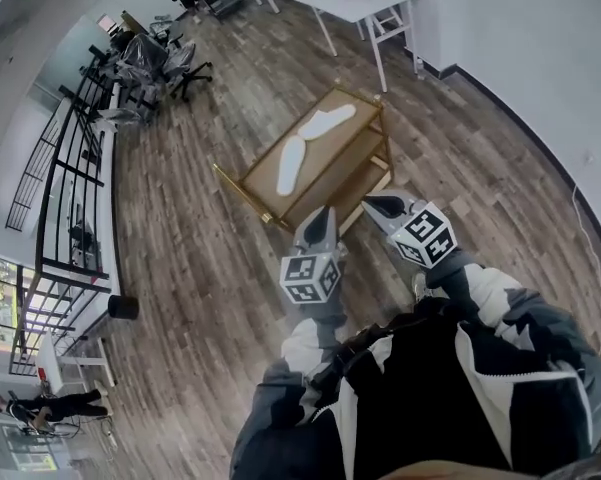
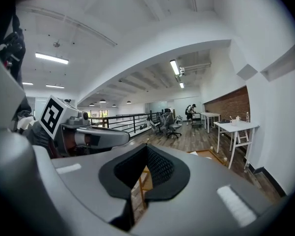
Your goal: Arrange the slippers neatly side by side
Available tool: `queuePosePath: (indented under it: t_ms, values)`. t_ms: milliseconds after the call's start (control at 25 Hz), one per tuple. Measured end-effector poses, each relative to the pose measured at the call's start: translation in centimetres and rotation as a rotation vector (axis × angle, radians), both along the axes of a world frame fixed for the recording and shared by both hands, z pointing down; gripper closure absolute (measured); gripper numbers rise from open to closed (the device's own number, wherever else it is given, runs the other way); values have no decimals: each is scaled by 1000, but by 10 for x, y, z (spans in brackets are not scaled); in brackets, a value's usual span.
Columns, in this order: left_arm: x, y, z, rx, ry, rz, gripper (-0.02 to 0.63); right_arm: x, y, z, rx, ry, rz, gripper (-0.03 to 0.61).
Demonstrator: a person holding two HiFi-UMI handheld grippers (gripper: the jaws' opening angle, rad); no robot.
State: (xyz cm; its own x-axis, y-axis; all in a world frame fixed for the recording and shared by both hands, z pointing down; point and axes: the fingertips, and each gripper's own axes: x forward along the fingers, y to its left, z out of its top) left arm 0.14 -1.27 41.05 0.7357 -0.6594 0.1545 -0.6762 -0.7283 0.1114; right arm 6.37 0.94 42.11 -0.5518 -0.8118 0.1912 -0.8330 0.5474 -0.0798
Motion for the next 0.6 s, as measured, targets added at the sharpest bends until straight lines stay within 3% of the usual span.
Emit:
queuePosePath:
  t_ms: [320, 600]
  values:
    - [43, -87, 0, 7, 15, -118, 603, 57, -90, -8, 12, 12, -85, 574]
    - [68, -126, 10, -7, 16, -188, 603, 87, -133, 2, -6, 1, -135, 574]
